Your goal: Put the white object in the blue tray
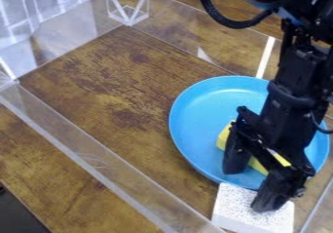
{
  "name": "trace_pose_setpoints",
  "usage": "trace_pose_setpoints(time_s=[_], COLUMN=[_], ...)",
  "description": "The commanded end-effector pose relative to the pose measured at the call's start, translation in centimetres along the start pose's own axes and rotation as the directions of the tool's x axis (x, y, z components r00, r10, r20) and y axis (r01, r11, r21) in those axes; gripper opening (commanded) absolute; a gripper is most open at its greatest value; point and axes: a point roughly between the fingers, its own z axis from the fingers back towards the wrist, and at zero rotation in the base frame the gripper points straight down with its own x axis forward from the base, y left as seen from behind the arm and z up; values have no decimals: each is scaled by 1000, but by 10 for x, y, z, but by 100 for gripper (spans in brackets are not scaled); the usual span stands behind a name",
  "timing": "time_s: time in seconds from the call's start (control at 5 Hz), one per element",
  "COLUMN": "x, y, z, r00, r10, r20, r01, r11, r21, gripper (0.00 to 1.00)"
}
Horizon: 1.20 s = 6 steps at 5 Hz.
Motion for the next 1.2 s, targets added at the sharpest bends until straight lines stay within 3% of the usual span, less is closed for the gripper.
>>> trace_pose_setpoints(time_s=[0.0,0.6,1.0], x=[-23,-3,-5], y=[4,-11,-34], z=[-40,-35,-36], r00=[989,984,960], r10=[76,129,252], r20=[-123,-124,-123], r01=[-79,-135,-262], r11=[997,990,963], r21=[-15,-34,-66], gripper=[100,100,100])
